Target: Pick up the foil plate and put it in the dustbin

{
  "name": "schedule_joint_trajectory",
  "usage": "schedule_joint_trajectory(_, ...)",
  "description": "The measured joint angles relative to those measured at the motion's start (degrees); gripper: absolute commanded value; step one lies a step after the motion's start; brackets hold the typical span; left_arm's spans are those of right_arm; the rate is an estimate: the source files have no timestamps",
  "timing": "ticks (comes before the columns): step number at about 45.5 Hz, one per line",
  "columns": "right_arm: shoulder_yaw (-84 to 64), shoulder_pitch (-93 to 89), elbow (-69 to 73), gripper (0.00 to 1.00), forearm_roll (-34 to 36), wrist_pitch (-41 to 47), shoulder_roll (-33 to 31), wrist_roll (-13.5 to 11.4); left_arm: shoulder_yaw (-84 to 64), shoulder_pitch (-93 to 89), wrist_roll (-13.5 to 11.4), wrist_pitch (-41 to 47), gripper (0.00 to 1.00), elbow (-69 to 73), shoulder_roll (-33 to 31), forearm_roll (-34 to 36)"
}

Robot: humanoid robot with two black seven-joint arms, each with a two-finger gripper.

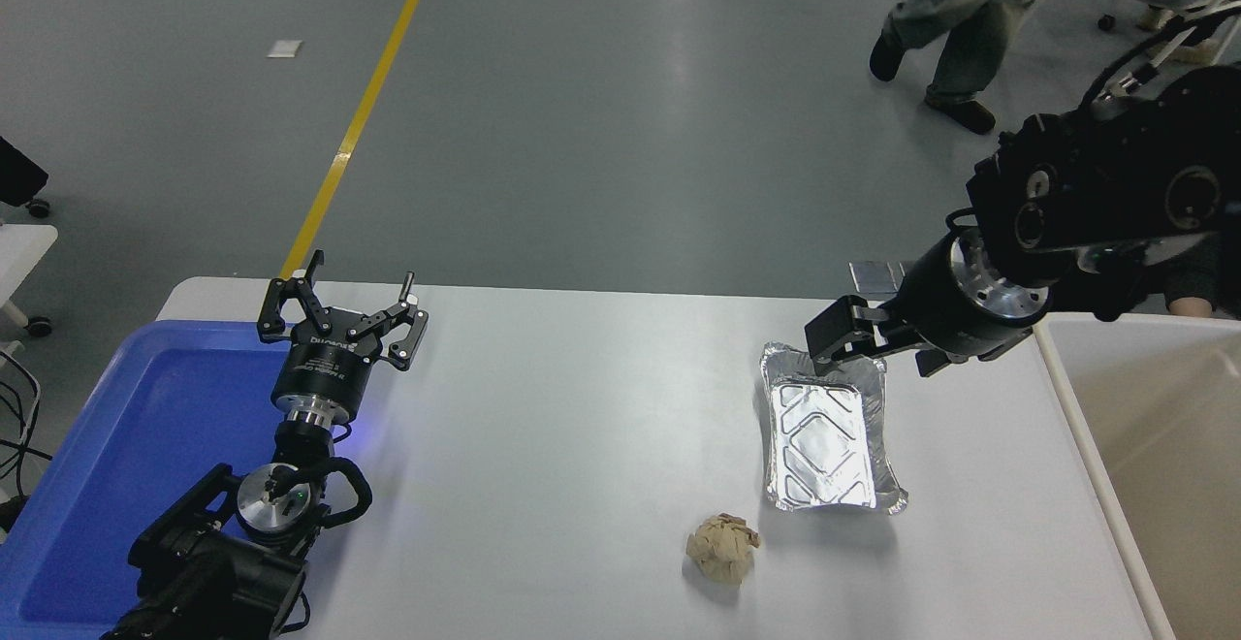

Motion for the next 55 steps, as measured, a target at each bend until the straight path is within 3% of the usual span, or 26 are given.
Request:
schedule_joint_trajectory(22,2.87,-22.82,-14.87,1.00,-2.38,-10.27,3.45,-0.10,0.00,0.01,0.00,0.00,0.99,0.03,0.01,0.00)
schedule_joint_trajectory(55,3.65,-40.98,-32.26,1.00,-2.54,-22.16,6.30,-0.55,0.00,0.01,0.01,0.02,0.99,0.02,0.00,-0.01)
